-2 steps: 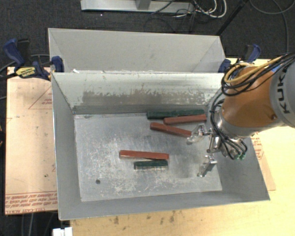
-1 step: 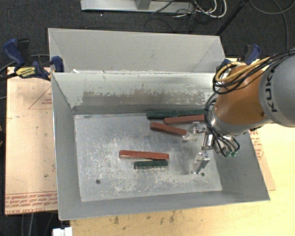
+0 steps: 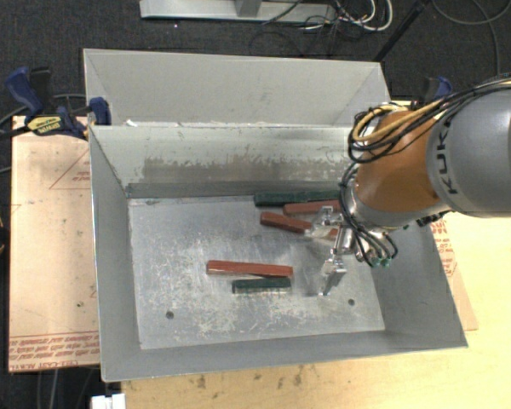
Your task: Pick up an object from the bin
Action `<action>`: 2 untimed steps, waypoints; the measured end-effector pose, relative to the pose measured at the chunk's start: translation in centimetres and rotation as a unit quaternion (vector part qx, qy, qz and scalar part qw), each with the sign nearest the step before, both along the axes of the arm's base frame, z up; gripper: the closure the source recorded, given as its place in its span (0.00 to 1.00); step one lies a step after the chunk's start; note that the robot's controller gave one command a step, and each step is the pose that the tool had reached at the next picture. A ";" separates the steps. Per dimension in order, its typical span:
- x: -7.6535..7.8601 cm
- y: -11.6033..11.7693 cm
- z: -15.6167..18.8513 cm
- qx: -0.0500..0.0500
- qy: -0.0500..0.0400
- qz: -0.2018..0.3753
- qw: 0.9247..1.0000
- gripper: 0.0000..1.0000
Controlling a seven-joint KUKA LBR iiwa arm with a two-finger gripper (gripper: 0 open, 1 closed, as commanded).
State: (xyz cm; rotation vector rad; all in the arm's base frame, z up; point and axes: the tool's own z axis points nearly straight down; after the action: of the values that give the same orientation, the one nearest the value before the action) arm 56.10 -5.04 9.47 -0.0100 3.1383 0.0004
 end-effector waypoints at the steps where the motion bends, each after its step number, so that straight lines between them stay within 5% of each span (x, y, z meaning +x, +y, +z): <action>1: 3.2 4.2 1.1 0.000 0.002 0.067 0.998 0.00; 2: 0.8 5.4 -0.2 0.001 0.000 0.067 0.998 0.00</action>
Offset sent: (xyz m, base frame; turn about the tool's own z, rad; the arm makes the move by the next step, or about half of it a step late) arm -0.0228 0.0480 -0.0184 -0.1046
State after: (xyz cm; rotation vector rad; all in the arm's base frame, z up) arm 56.88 0.32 9.27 -0.2205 3.1304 0.0033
